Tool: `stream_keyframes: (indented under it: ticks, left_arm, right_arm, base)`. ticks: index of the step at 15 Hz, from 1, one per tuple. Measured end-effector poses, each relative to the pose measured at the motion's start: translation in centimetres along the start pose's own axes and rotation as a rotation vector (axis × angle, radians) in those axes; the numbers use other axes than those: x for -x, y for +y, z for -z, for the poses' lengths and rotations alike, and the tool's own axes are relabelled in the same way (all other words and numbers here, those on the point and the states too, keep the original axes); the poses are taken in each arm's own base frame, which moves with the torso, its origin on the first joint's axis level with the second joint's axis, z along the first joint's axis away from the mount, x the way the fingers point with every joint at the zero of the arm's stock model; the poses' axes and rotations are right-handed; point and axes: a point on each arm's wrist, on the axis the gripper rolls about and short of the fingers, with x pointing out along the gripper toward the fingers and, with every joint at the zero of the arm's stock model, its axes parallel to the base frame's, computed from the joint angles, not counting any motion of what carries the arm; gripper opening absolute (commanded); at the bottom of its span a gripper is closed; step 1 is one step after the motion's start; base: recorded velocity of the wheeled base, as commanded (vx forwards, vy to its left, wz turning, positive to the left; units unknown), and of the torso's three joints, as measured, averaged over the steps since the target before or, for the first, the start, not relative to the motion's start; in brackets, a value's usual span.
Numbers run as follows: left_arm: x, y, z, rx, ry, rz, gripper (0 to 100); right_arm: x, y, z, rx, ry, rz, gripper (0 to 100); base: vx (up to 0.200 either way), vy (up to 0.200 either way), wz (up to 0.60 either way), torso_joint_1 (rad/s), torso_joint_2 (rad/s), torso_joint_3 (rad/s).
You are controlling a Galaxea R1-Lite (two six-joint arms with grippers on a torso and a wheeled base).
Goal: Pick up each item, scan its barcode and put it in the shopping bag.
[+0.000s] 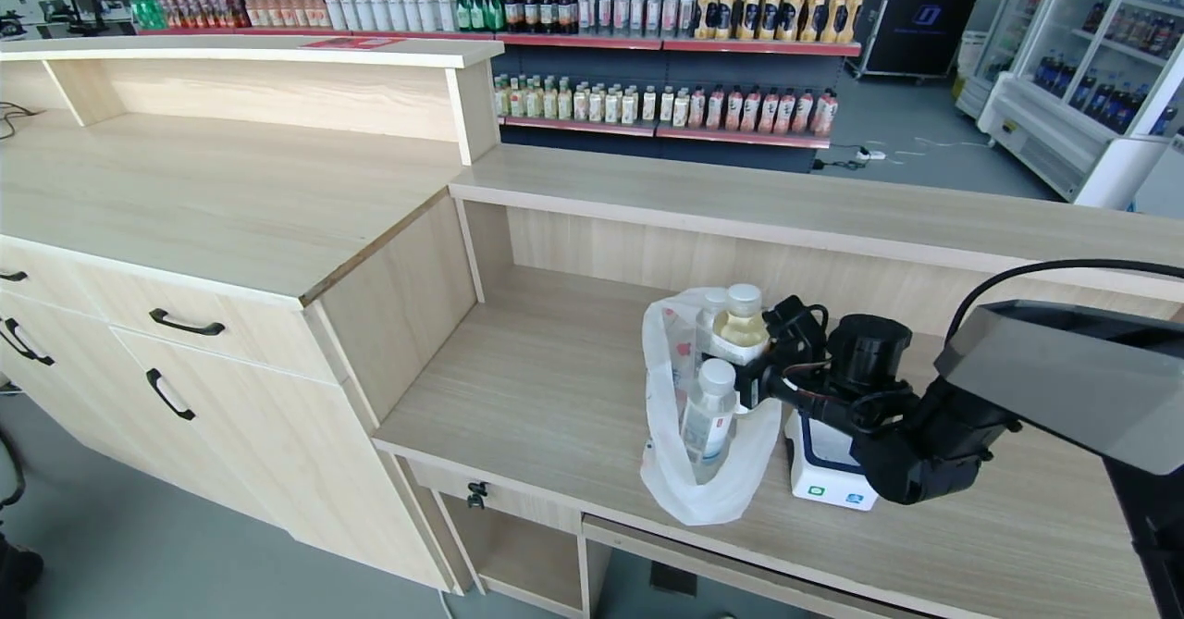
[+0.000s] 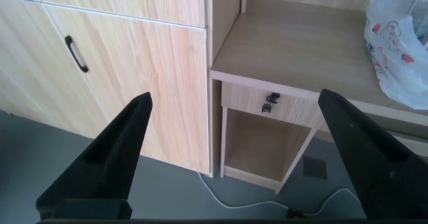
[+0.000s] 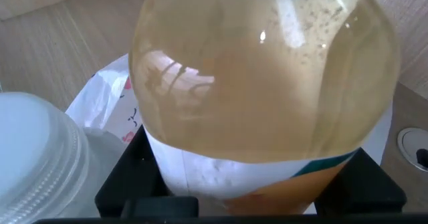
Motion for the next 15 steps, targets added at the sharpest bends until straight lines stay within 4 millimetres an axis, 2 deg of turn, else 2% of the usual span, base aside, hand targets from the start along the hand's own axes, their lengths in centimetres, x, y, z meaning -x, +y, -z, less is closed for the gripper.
stream_keyframes:
  ticks: [5, 15]
  left_arm:
    - [0.0, 0.0, 0.0, 0.0, 0.0, 0.0, 100]
    - [0.0, 0.0, 0.0, 0.0, 0.0, 0.0, 100]
  right_arm:
    - [-0.1, 0.3, 1.3, -0.005, 0.031, -0.007, 0]
    - [2.3, 1.2, 2.5, 0.007, 0.044, -0.005, 0]
  base:
    - [0.0, 0.0, 0.0, 0.0, 0.0, 0.0]
    - [0.0, 0.0, 0.0, 0.0, 0.0, 0.0]
